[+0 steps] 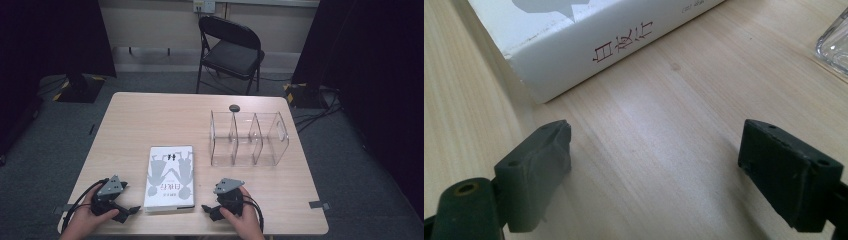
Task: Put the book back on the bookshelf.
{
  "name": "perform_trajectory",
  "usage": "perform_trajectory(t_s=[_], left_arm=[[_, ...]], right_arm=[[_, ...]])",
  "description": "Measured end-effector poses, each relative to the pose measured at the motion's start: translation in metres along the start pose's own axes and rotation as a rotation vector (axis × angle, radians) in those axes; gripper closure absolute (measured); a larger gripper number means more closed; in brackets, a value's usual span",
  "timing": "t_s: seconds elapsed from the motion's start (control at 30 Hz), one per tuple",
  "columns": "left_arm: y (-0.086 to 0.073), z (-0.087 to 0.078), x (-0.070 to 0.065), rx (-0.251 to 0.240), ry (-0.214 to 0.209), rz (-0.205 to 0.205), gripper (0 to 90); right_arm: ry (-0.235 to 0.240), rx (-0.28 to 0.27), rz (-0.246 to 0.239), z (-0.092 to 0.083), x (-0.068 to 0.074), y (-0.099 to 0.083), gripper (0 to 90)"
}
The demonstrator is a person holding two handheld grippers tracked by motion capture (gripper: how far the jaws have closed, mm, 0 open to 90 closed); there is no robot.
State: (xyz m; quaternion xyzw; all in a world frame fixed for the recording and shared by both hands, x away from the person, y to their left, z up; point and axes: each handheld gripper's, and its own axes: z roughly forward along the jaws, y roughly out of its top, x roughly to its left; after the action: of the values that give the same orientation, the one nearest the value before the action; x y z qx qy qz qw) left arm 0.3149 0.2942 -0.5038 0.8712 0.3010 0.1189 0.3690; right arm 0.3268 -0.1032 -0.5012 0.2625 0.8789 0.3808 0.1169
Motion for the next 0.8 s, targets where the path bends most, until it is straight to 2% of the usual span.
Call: perform_trajectory(t_s=[0.2,0.37,0.4,0.47,0.53,0.67,0.73,0.77,0.8], left_arm=[[-0.001,0.000,-0.002,-0.004,-0.004,-0.001,0.0],[0.002,0.000,-0.004,0.011,-0.031,0.031,0.0],[0.002,0.000,-0.005,0.010,-0.035,0.028,0.0],[0.003,0.001,-0.006,0.015,-0.051,0.049,0.0],[0.006,0.001,-0.007,0.036,-0.062,0.060,0.3],[0.010,0.001,-0.013,0.051,-0.084,0.086,4.1],[0.012,-0.001,-0.018,0.041,-0.112,0.107,14.3],[0.013,-0.001,-0.019,0.054,-0.112,0.110,18.6],[0.014,0.000,-0.020,0.054,-0.109,0.109,17.4]], right_arm=[[0.000,0.001,0.001,0.000,0.000,0.000,12.9],[-0.002,-0.002,0.000,0.000,0.000,0.000,12.9],[-0.005,-0.002,0.003,0.000,0.001,0.000,12.9],[-0.011,0.004,0.019,-0.001,0.002,-0.001,12.9],[-0.011,0.004,0.019,-0.001,0.002,-0.001,12.7],[-0.005,0.000,0.012,0.000,0.002,0.000,12.5],[-0.009,0.001,0.018,0.000,0.002,0.000,12.5],[-0.014,0.002,0.021,-0.001,0.003,0.000,12.5],[-0.016,0.003,0.026,-0.001,0.004,0.000,12.5]])
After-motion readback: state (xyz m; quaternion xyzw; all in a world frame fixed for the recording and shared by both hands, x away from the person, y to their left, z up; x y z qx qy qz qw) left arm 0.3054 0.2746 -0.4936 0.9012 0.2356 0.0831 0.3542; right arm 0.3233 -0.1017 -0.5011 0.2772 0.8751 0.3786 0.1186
